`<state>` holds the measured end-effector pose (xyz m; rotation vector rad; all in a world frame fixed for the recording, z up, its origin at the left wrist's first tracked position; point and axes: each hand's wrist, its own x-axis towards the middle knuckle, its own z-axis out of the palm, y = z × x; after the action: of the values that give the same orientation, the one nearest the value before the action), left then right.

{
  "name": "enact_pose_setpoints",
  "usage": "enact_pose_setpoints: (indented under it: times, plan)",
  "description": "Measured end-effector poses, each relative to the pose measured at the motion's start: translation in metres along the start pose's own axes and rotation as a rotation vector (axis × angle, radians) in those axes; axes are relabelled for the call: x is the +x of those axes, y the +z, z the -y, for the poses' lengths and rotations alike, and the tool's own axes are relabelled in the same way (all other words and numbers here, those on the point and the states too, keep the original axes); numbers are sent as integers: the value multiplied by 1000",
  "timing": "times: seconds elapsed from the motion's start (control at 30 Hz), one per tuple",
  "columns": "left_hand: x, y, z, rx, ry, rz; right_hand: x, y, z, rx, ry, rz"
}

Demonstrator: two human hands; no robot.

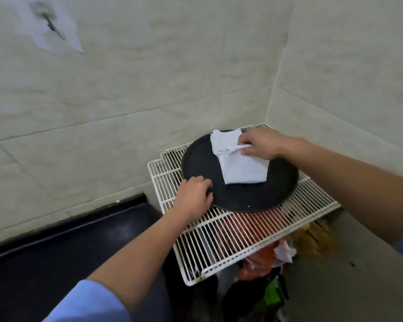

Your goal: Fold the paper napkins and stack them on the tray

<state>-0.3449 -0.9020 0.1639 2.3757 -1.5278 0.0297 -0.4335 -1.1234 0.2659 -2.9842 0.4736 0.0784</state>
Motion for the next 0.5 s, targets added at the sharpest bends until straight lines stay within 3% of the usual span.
enact_pose_setpoints:
  times: [0.3,0.5]
  plan:
    - [4,16,-4,25,-100,-44,57,40,-26,-43,-9,166]
    - [4,25,-5,37,-145,-110,25,78,-21,-80,-72,-296]
